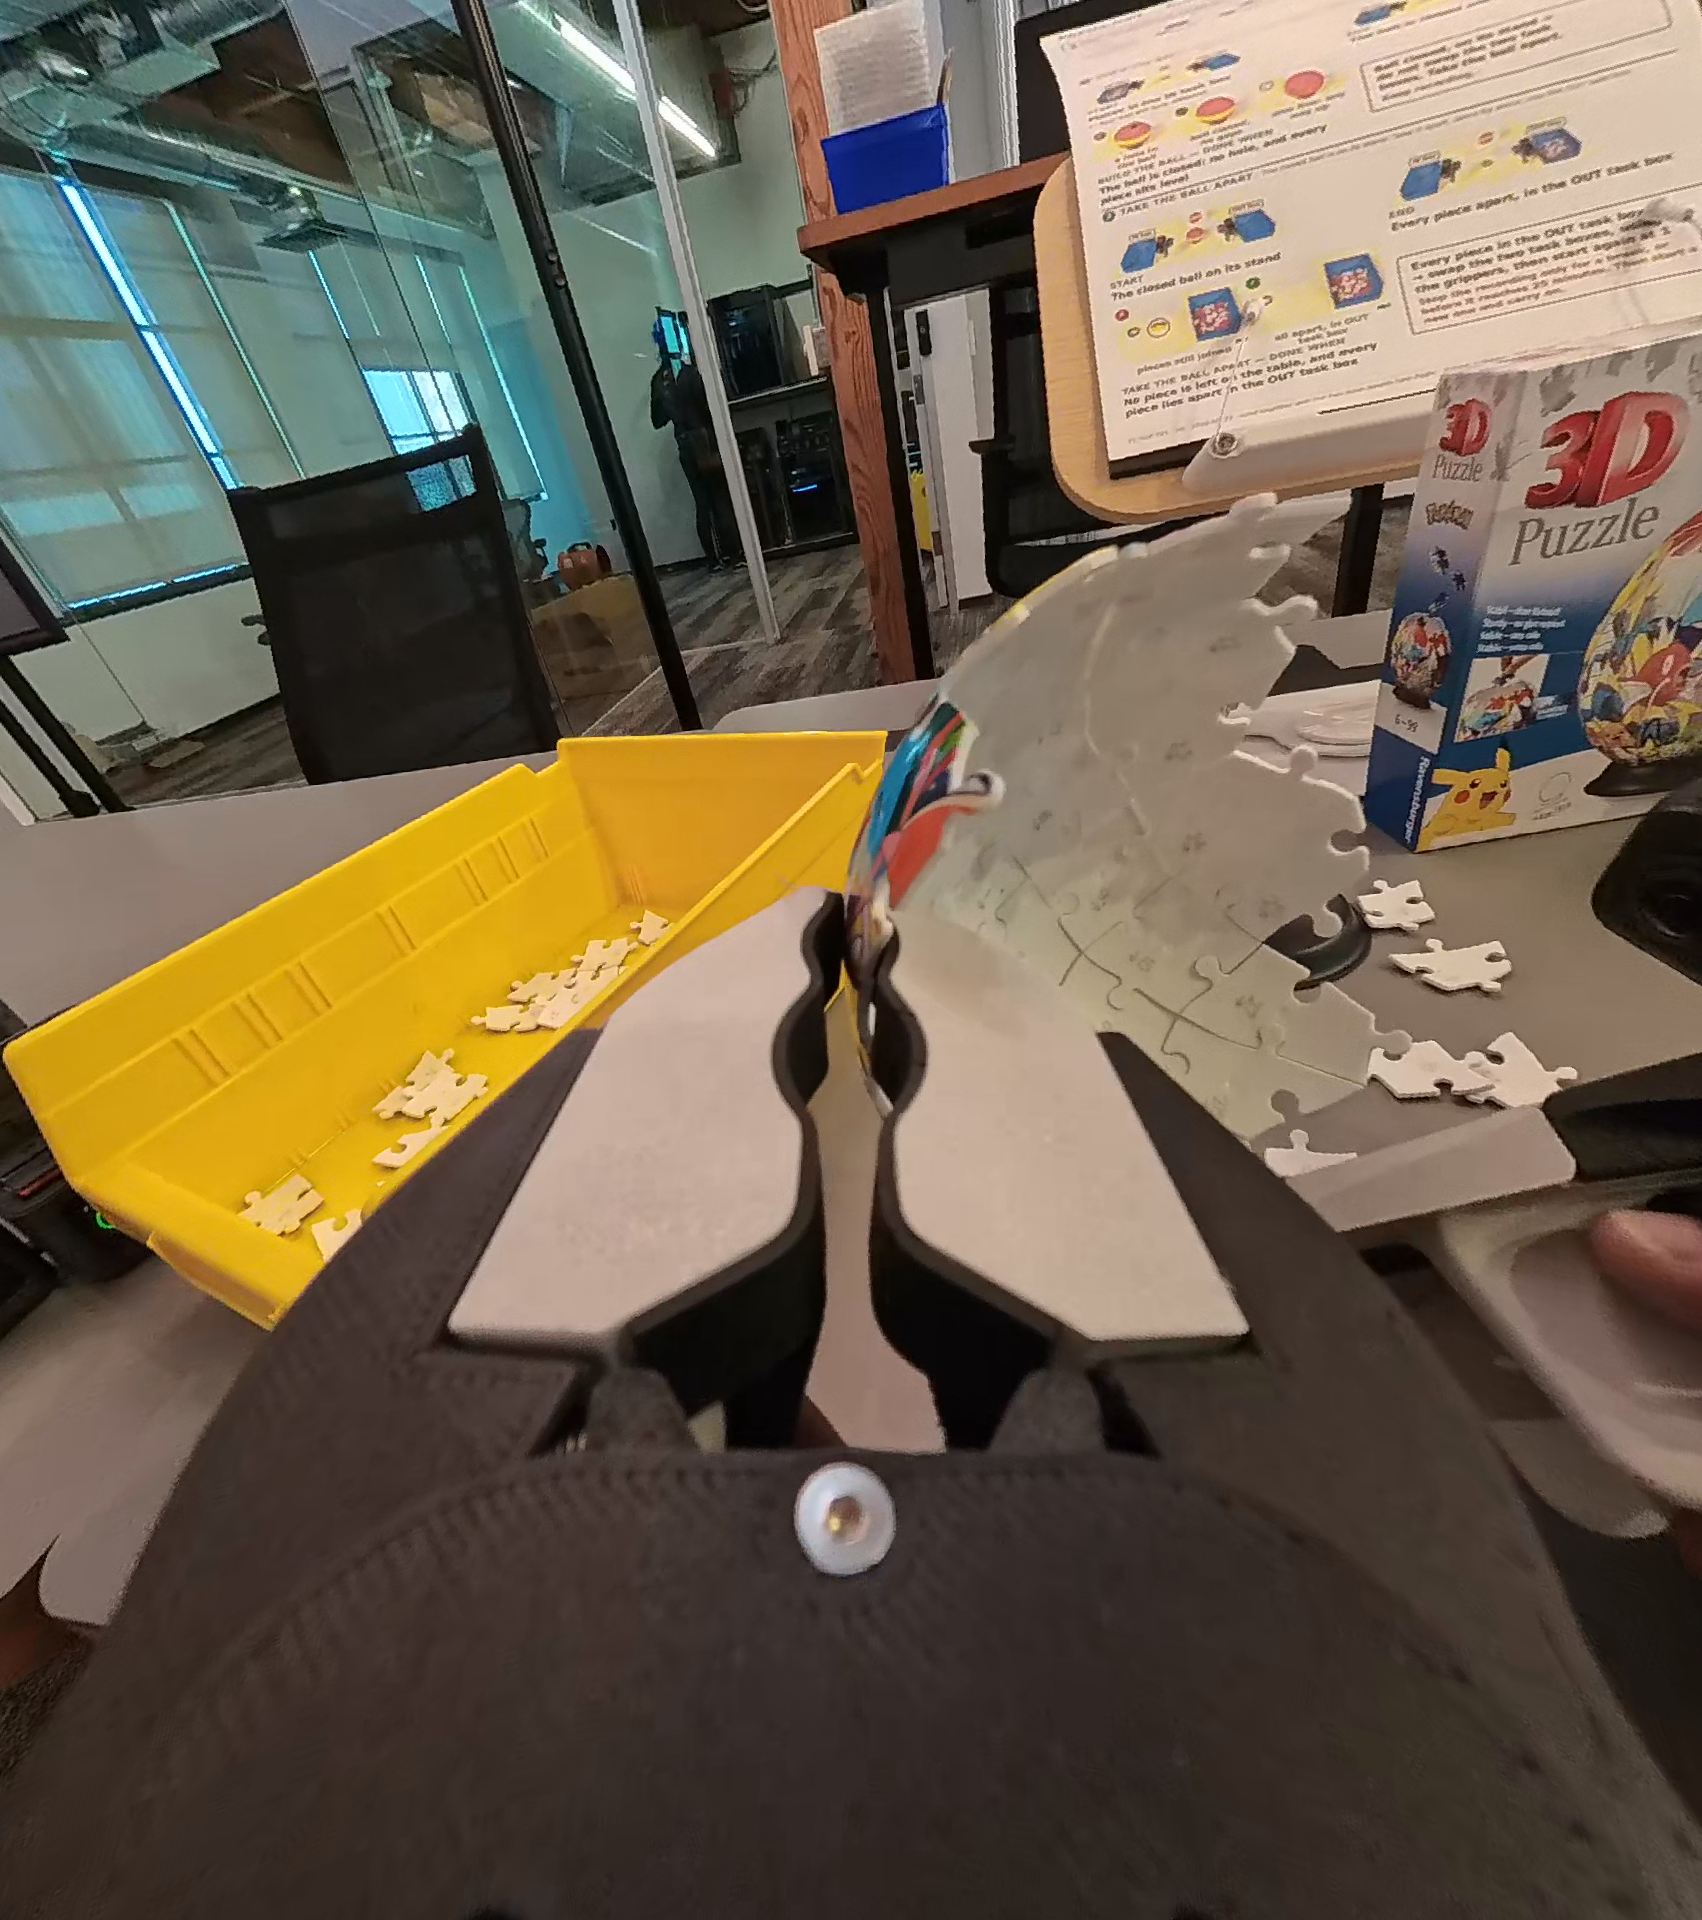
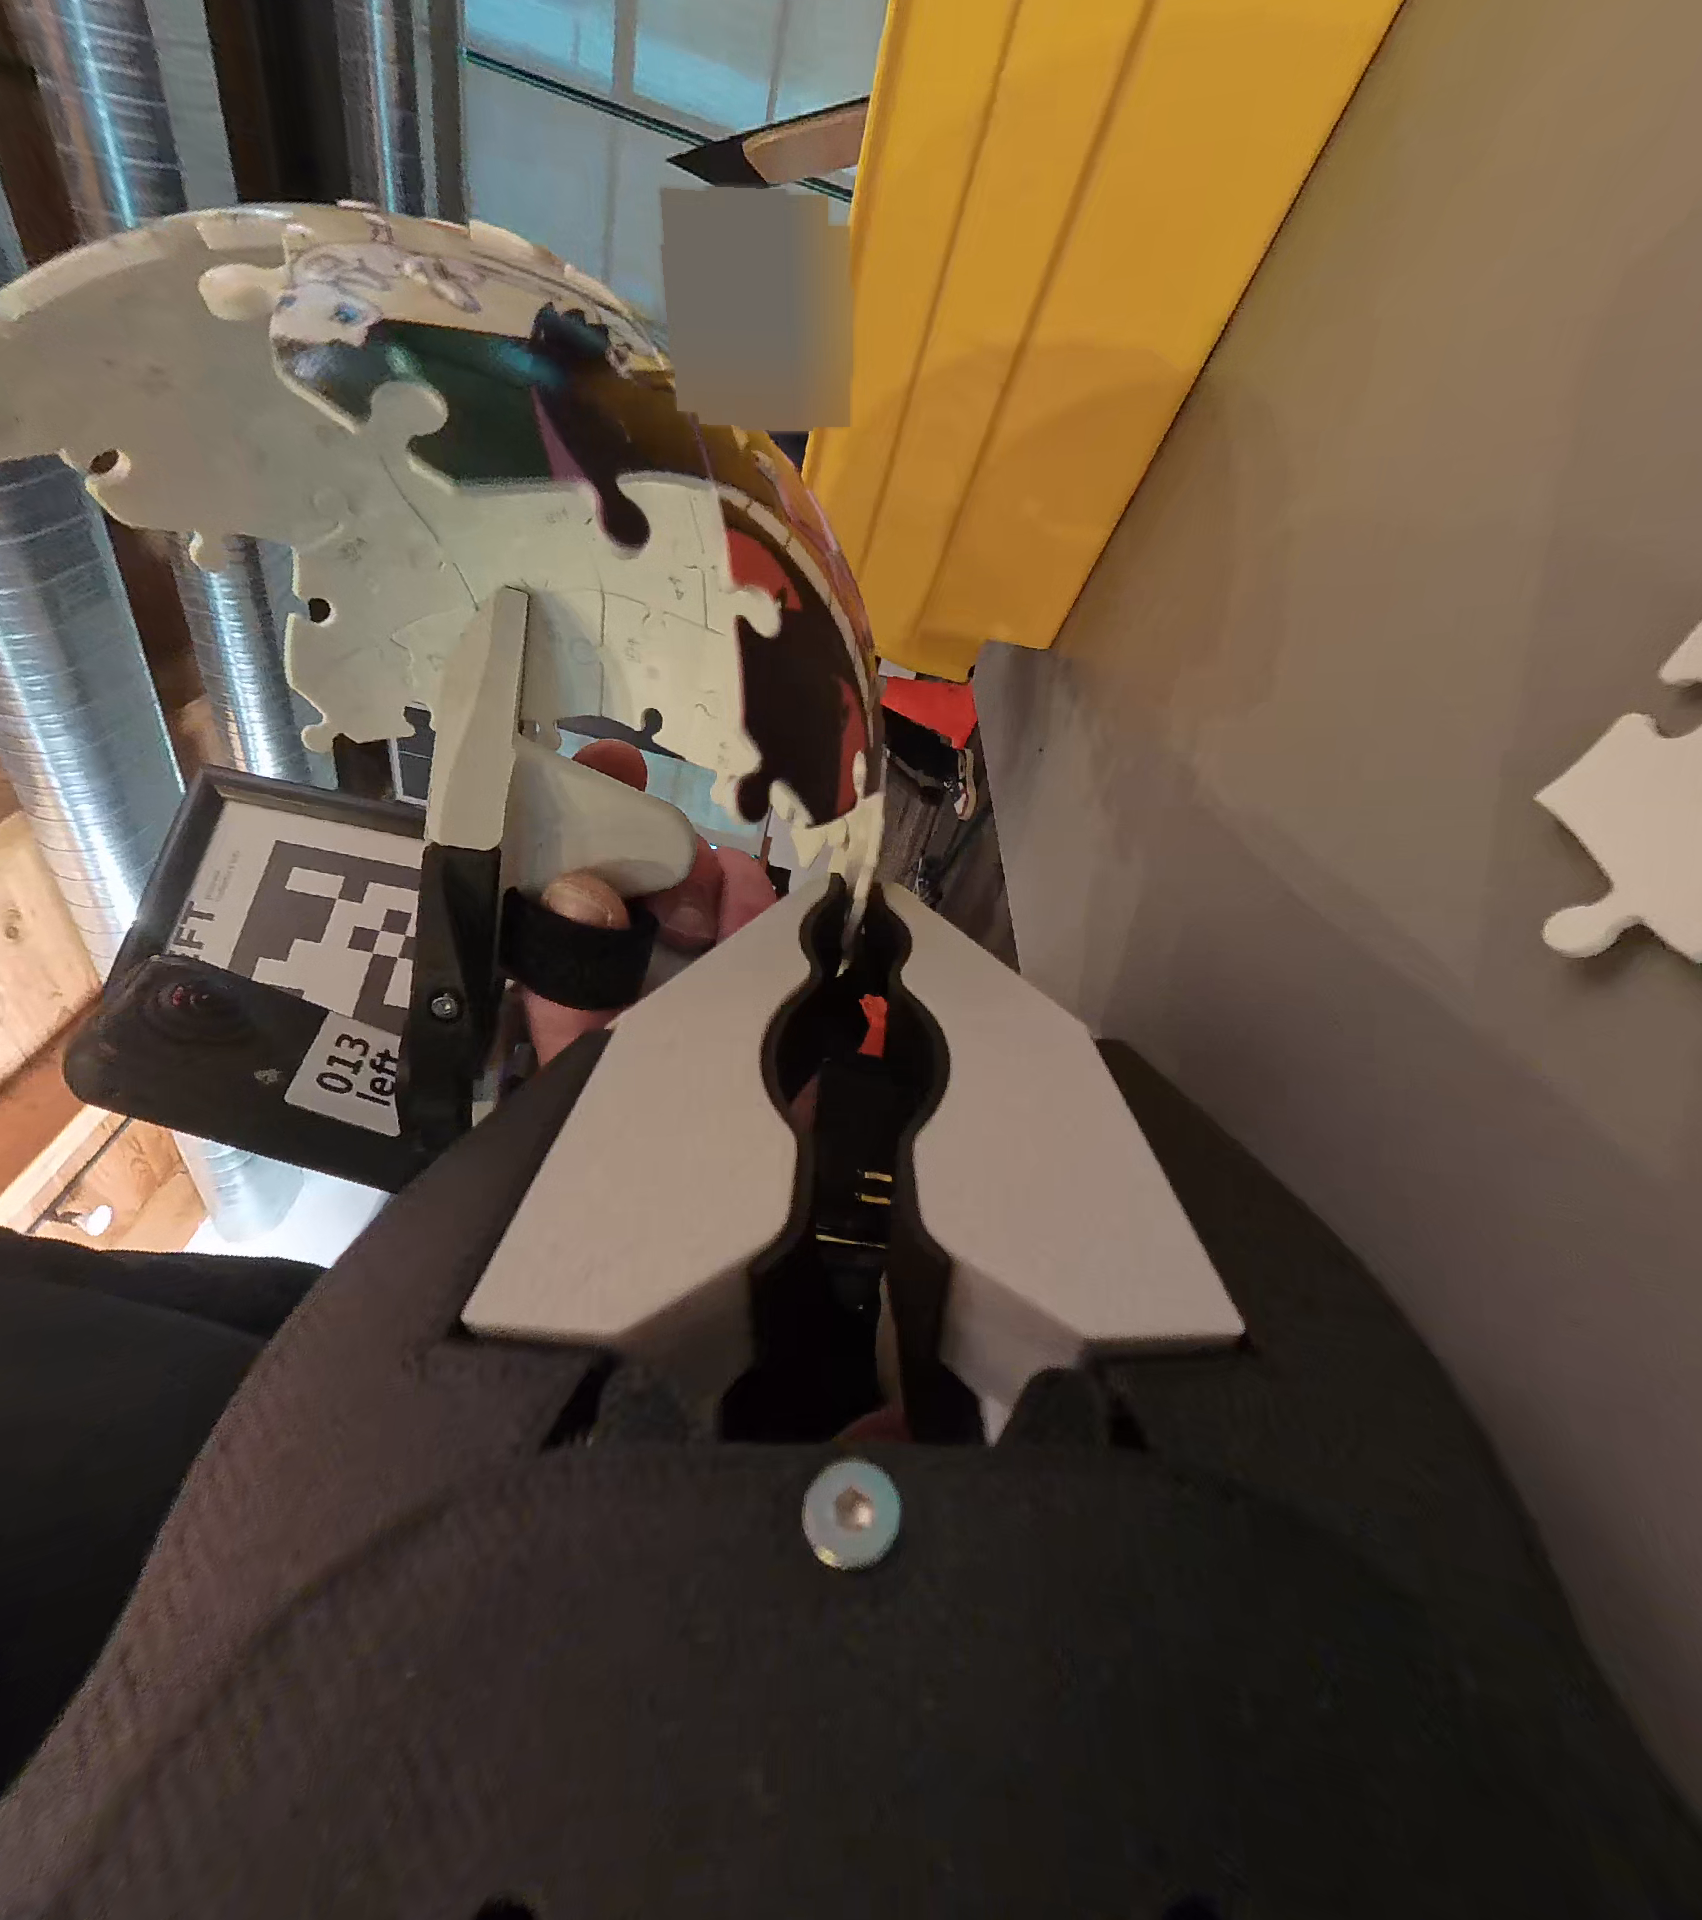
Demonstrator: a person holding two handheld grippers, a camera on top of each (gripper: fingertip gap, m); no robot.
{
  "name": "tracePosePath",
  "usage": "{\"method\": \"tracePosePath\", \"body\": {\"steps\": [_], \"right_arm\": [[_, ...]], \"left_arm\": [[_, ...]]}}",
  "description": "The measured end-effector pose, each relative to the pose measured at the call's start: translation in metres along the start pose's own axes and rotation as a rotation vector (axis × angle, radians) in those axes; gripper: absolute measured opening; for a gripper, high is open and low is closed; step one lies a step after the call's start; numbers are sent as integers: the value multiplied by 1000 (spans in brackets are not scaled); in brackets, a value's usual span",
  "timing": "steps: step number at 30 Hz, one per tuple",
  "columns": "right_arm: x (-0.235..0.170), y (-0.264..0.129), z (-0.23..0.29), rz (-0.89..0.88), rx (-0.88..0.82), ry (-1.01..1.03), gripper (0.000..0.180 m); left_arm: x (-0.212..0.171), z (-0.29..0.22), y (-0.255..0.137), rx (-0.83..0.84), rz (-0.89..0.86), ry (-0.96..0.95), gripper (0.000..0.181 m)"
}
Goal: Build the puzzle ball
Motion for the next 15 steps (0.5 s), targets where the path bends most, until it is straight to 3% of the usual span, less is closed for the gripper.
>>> {"method": "tracePosePath", "body": {"steps": [15], "right_arm": [[4, 0, 6, -47, 75, 93, 3]], "left_arm": [[2, -2, -1, -5, -26, -13, 3]]}}
Point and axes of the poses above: each gripper's, where its closed fingertips meet, y out along the fingers, x out of its top, z = x × y across the jaws, the point moved 1 cm from there along -y, back along the fingers, and after that the axes turned 2 degrees about -y, right-handed, at the moved point
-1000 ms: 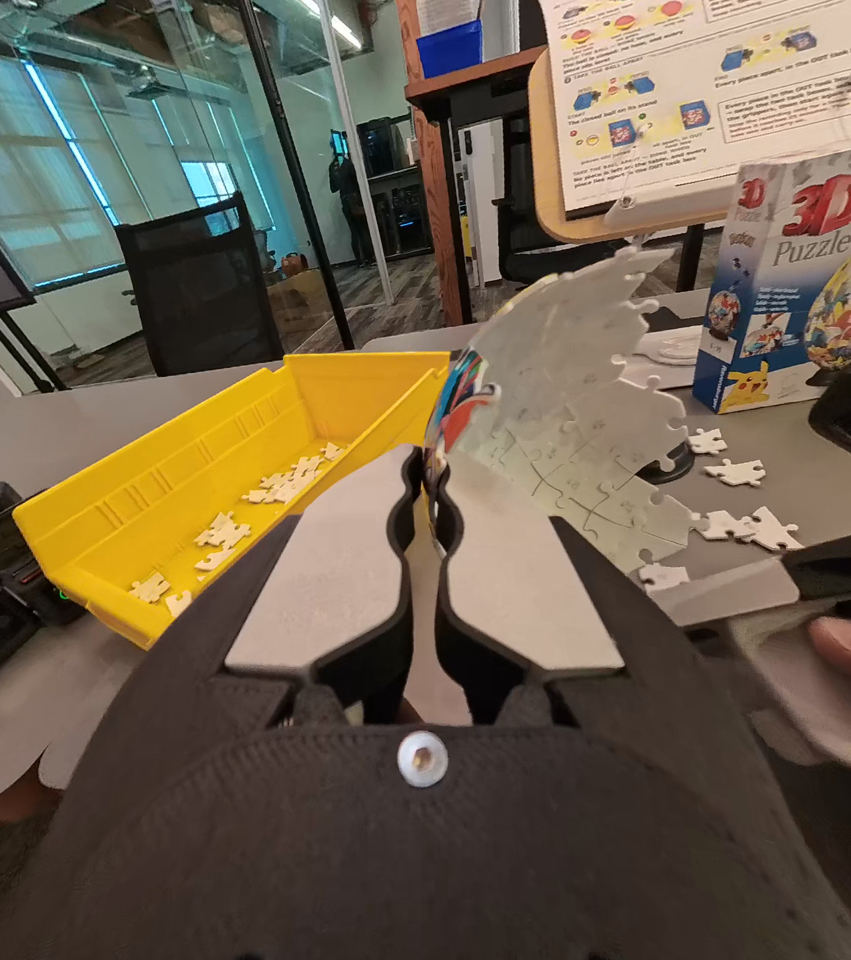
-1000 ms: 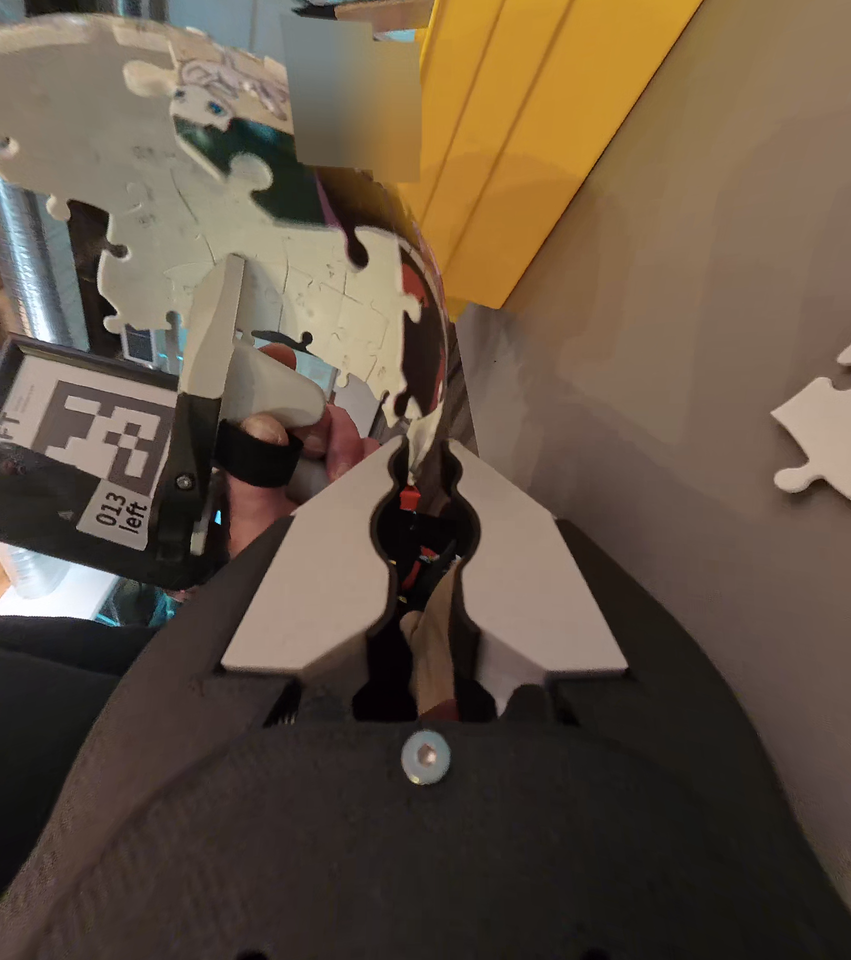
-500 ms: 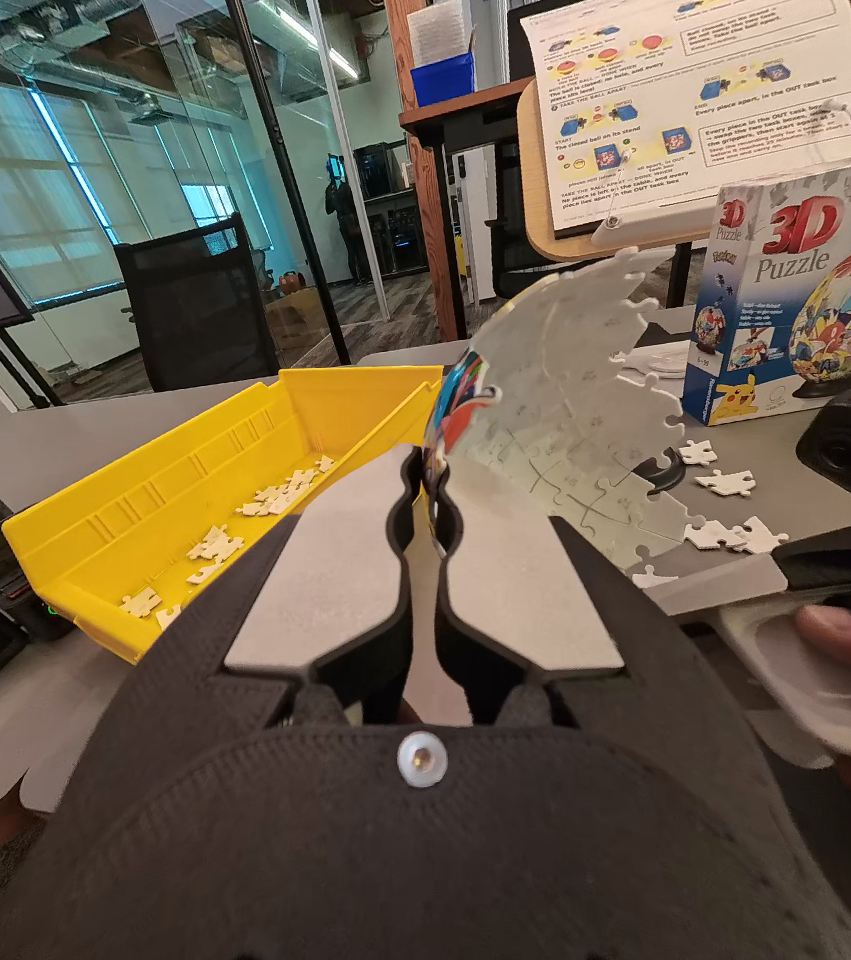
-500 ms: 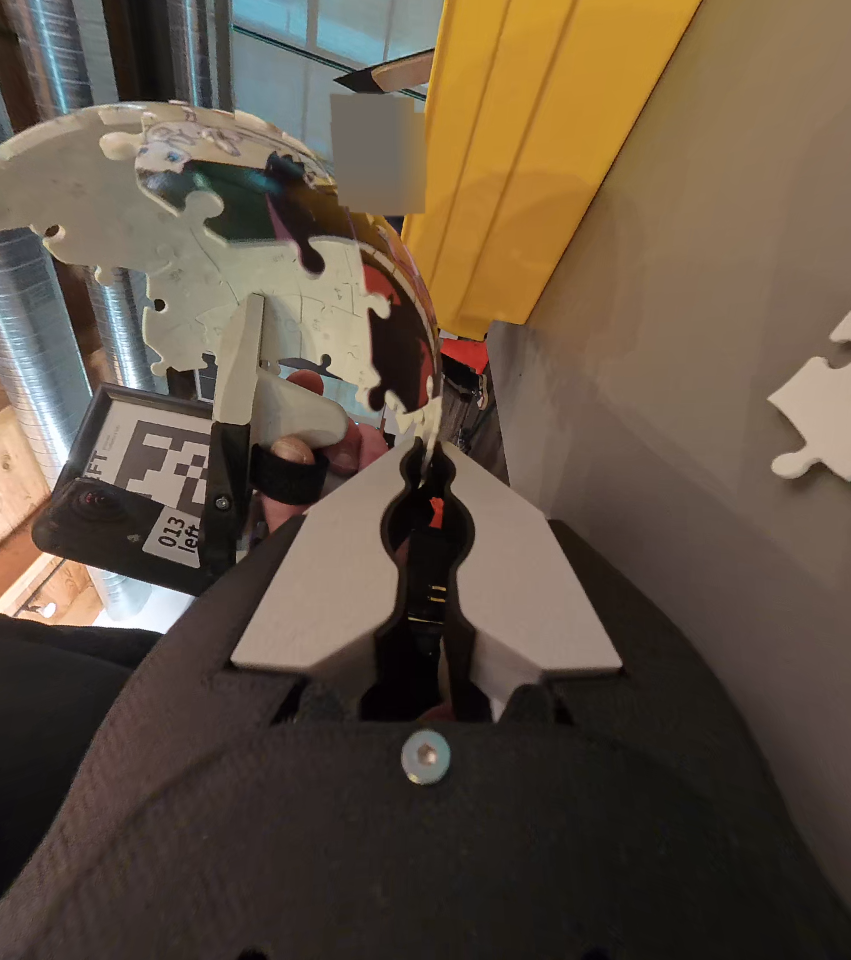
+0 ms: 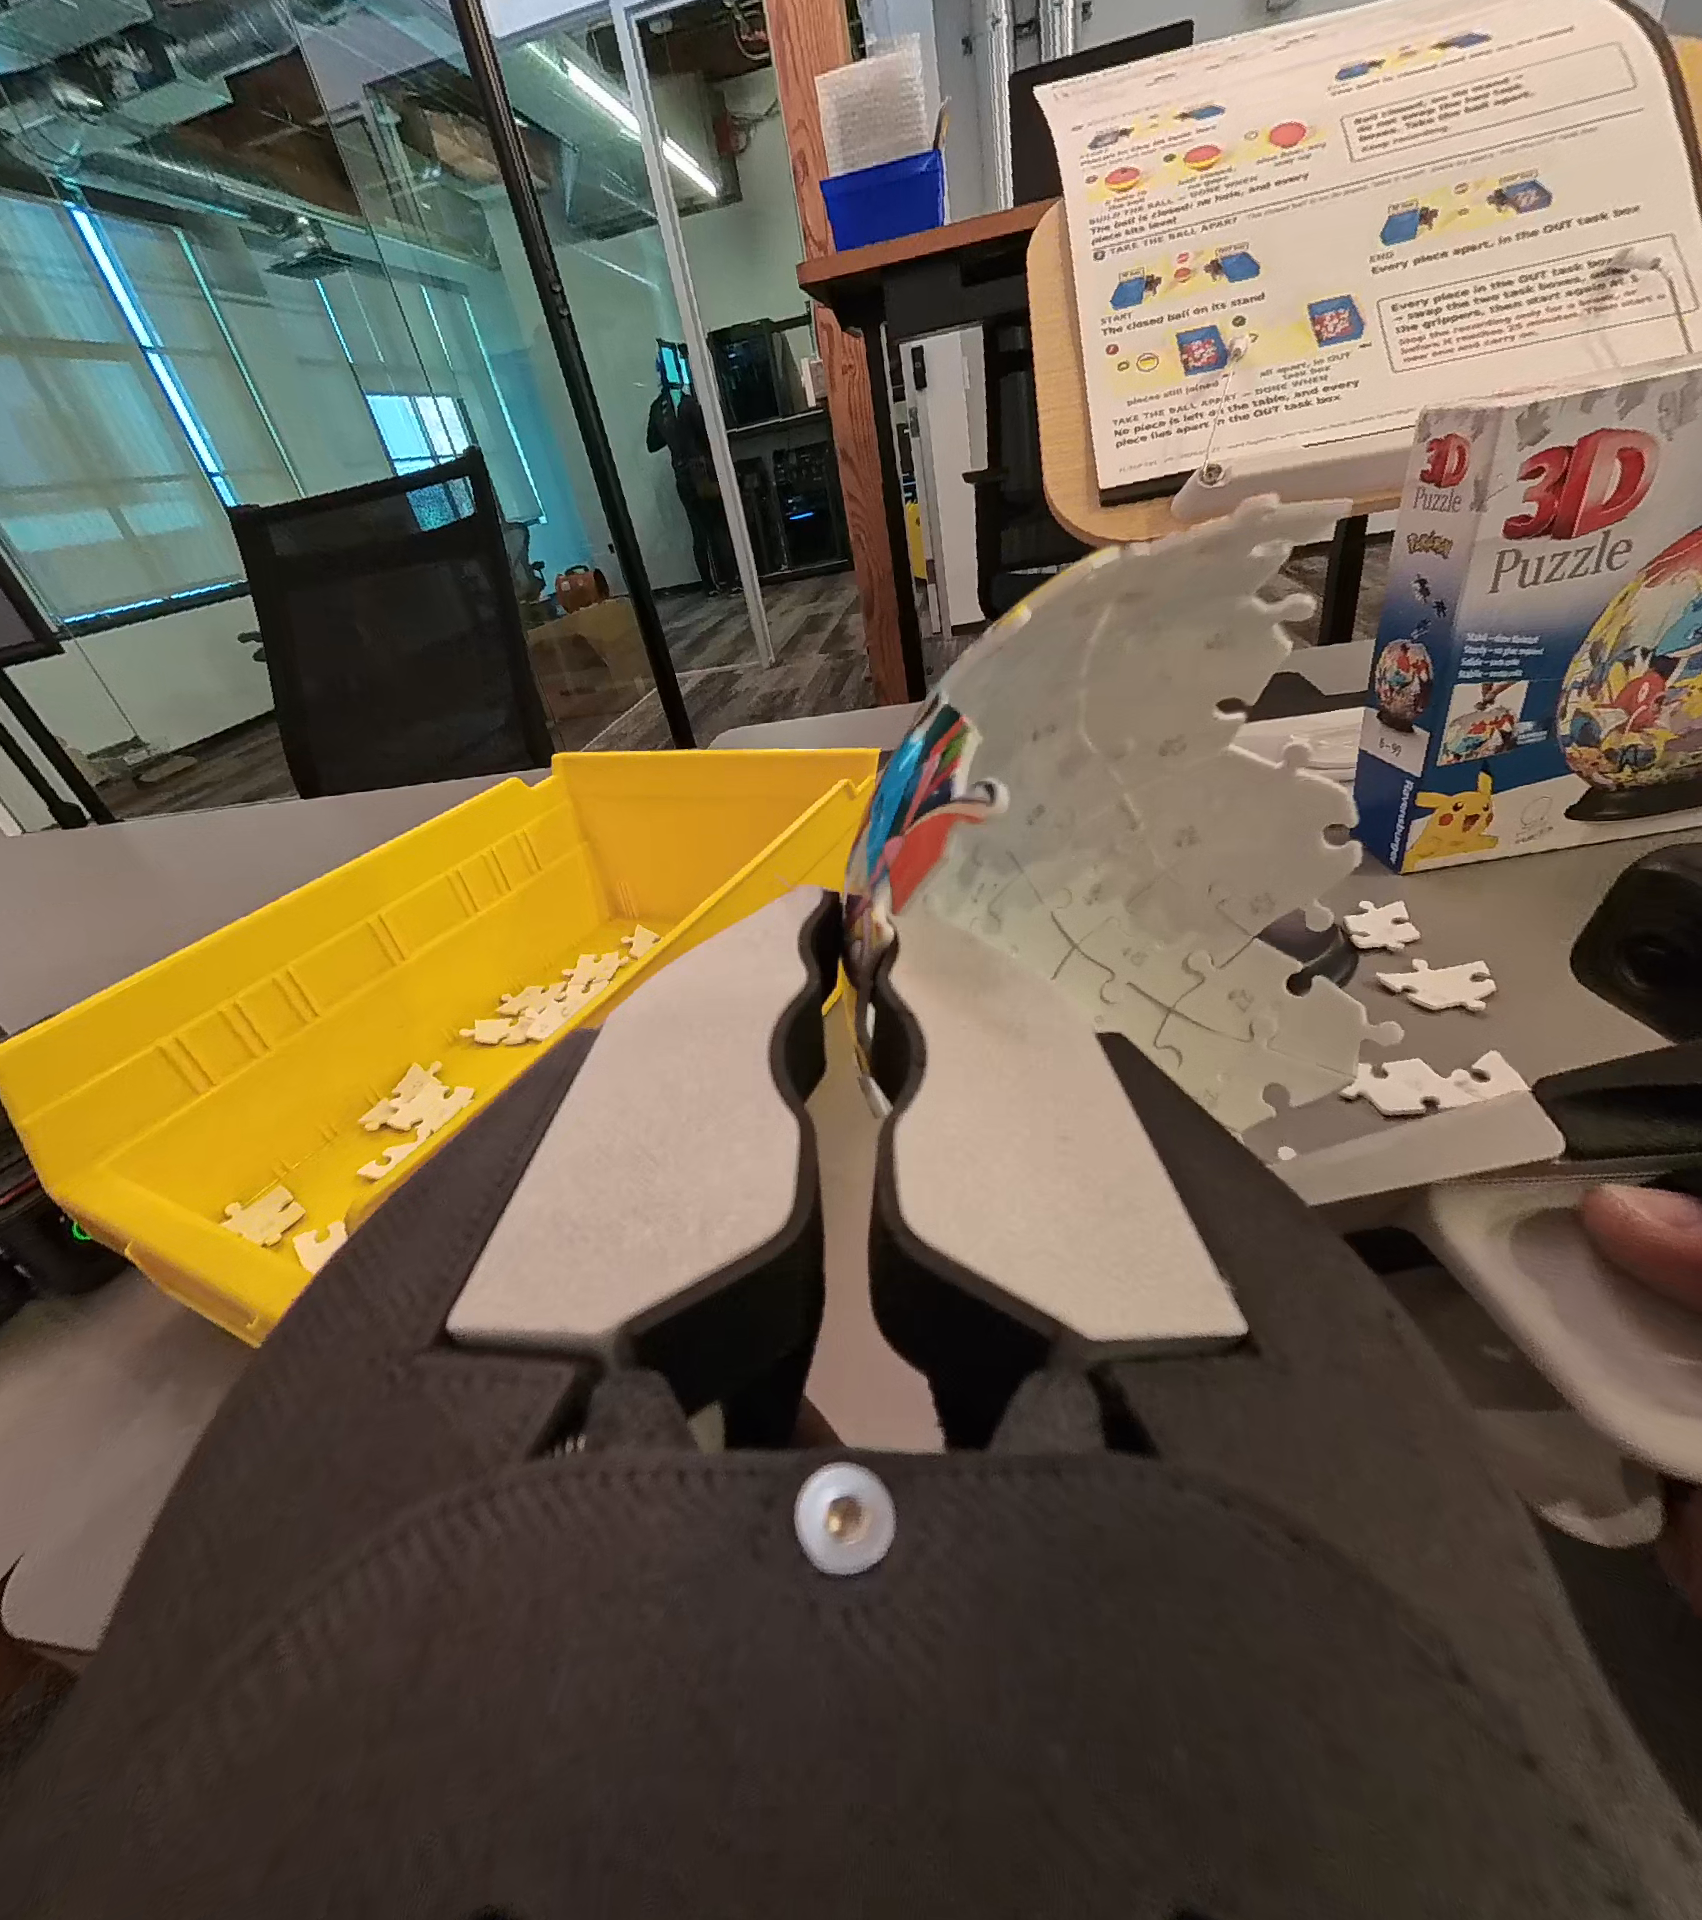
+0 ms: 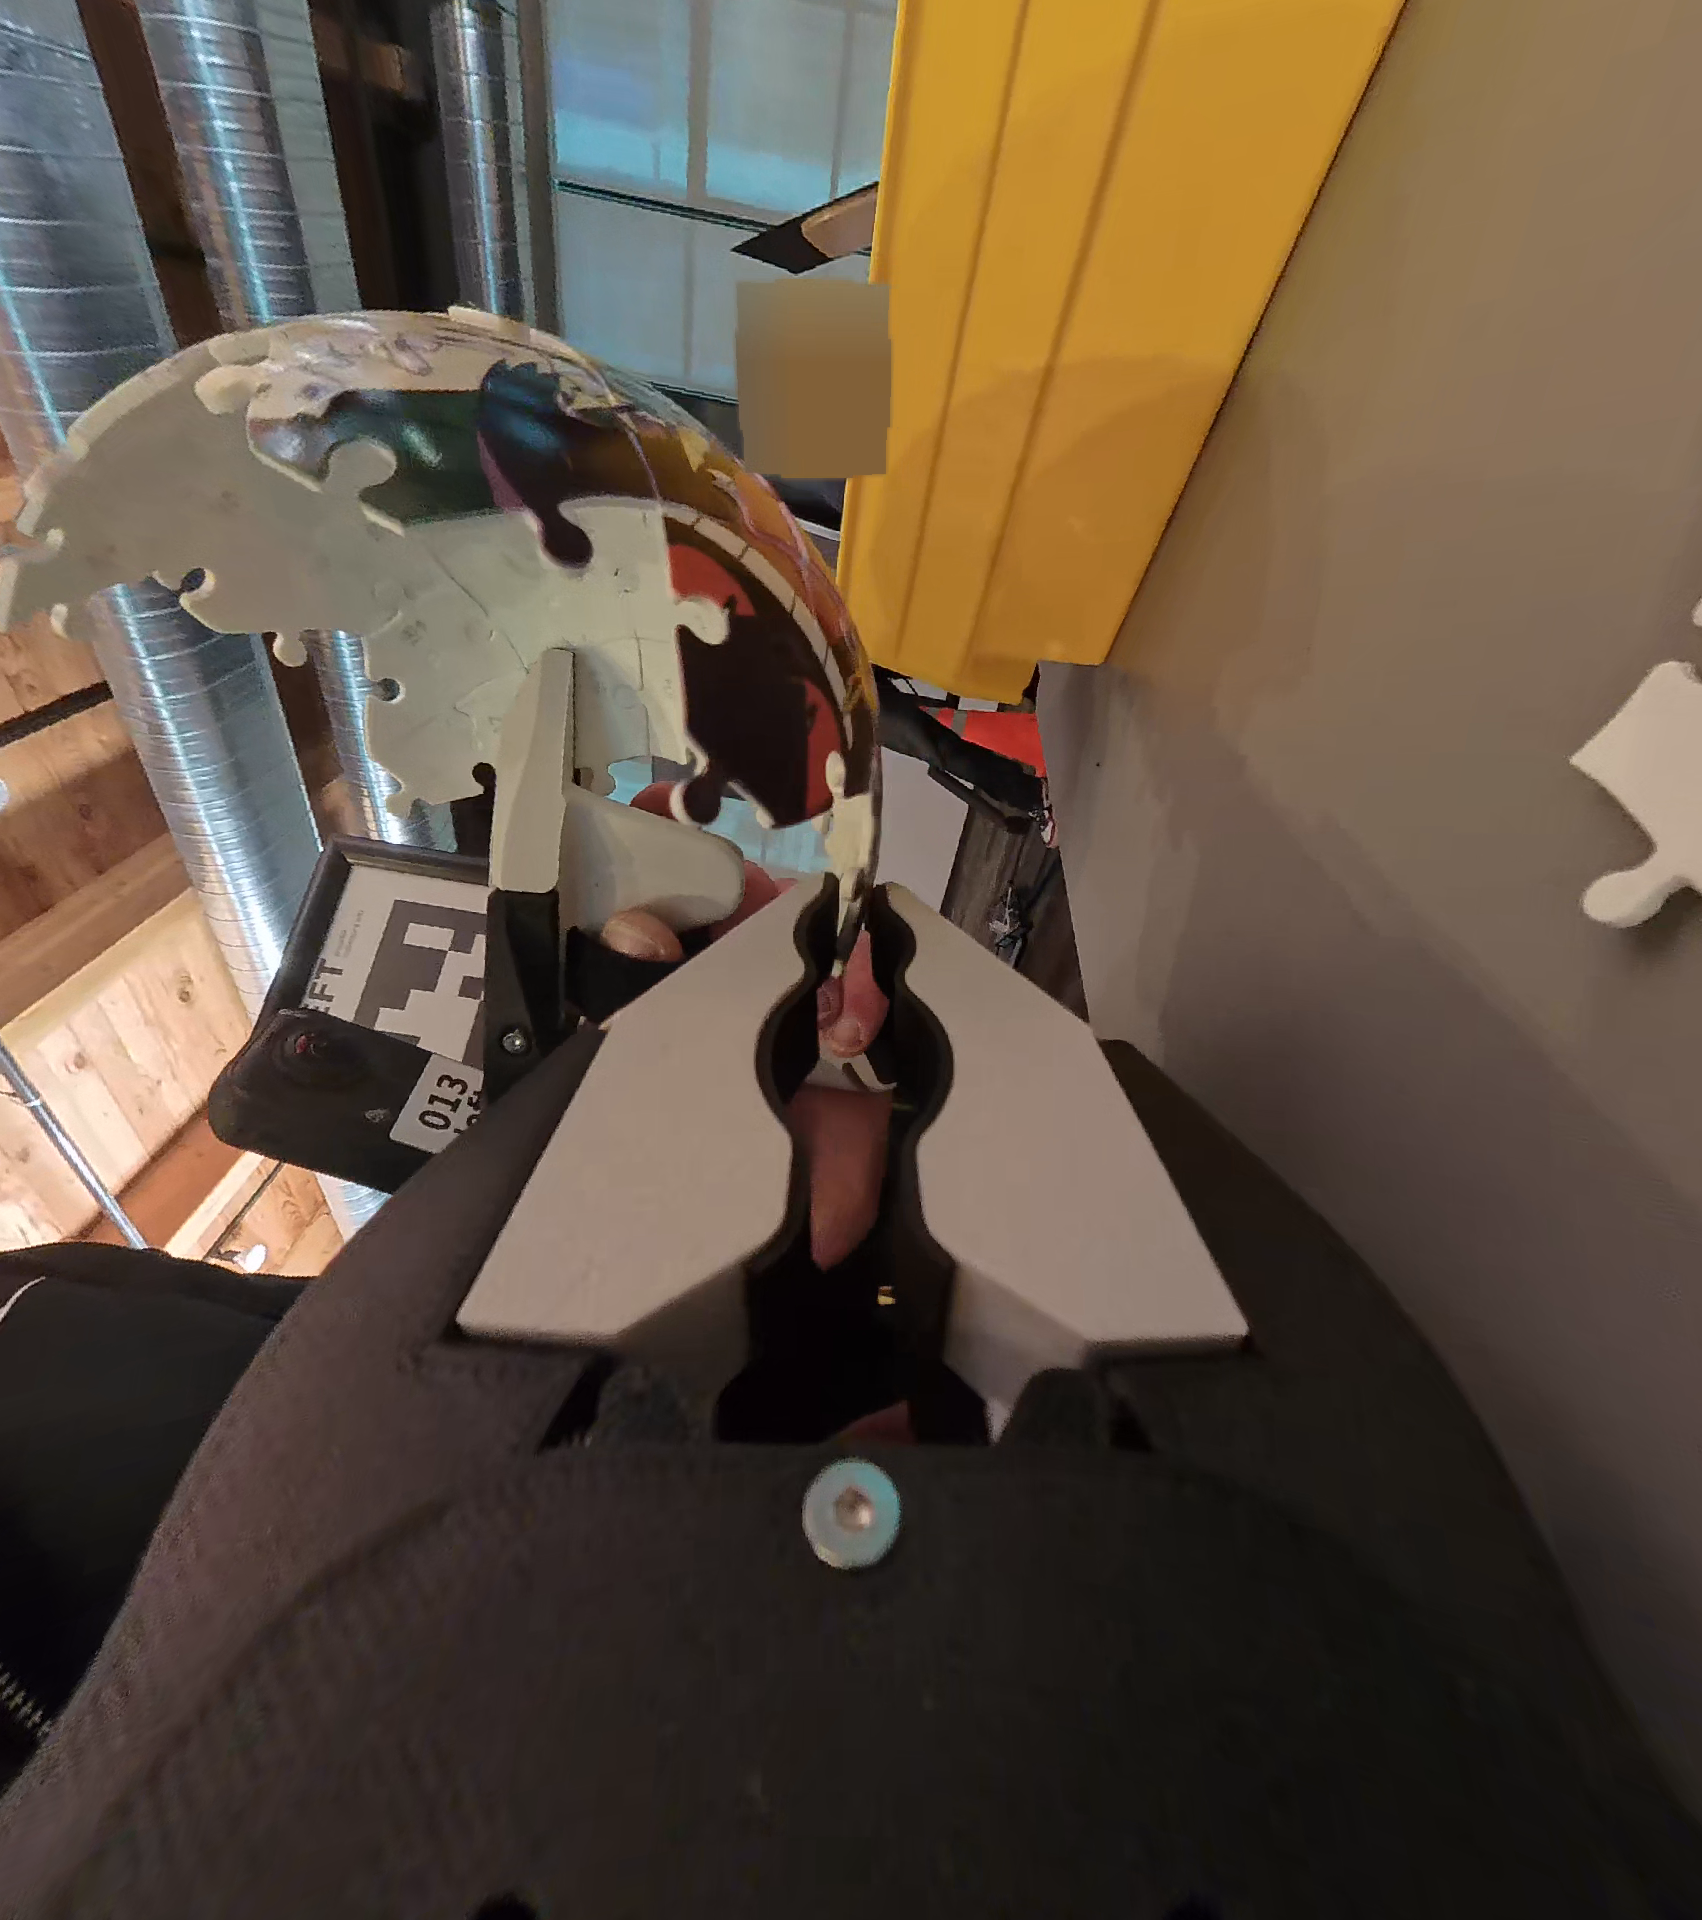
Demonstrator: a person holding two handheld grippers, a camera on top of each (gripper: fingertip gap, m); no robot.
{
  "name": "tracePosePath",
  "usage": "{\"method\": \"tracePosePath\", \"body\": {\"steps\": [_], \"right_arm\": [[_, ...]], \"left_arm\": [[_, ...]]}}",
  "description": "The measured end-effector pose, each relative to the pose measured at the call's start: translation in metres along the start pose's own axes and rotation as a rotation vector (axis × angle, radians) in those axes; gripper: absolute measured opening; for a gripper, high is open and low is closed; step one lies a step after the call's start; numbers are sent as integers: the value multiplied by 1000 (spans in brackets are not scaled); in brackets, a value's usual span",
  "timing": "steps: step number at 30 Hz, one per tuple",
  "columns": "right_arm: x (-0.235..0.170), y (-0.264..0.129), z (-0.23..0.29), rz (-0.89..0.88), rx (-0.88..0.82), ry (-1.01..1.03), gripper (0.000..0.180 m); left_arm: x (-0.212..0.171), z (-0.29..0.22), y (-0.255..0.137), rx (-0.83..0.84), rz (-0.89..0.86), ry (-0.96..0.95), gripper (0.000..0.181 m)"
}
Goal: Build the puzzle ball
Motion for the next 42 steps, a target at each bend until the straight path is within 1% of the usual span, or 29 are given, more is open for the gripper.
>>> {"method": "tracePosePath", "body": {"steps": [4, 8, 13, 16, 24, 33, 41, 42], "right_arm": [[1, 0, 2, -8, 24, 15, 6], [1, 0, 1, -8, 24, 13, 2], [1, 1, 2, -15, 37, 18, 7], [1, 1, 1, -4, 22, -3, 1], [4, -3, 1, -1, 38, 14, 0], [10, -4, -1, -31, 33, -3, 0], [11, -6, -4, -44, 17, -6, 6], [11, -6, -4, -41, 17, -9, 3]], "left_arm": [[0, -2, 0, -11, -3, -3, 2], [3, -7, 0, -24, -18, 16, 2], [3, -12, 0, -42, -17, 13, 2], [3, -15, 0, -48, -20, 22, 2], [3, -18, 0, -68, -27, 12, 3], [0, -16, 1, -91, -17, -50, 3], [-3, -9, 3, -71, -4, -85, 3], [-3, -9, 3, -73, -5, -86, 3]]}}
Point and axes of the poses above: each gripper's, where its closed fingertips meet, y out along the fingers, x out of its top, z = x × y across the jaws, the point moved 1 cm from there along -y, back along the fingers, and after that the axes turned 2 degrees about -y, right-handed, at the moved point
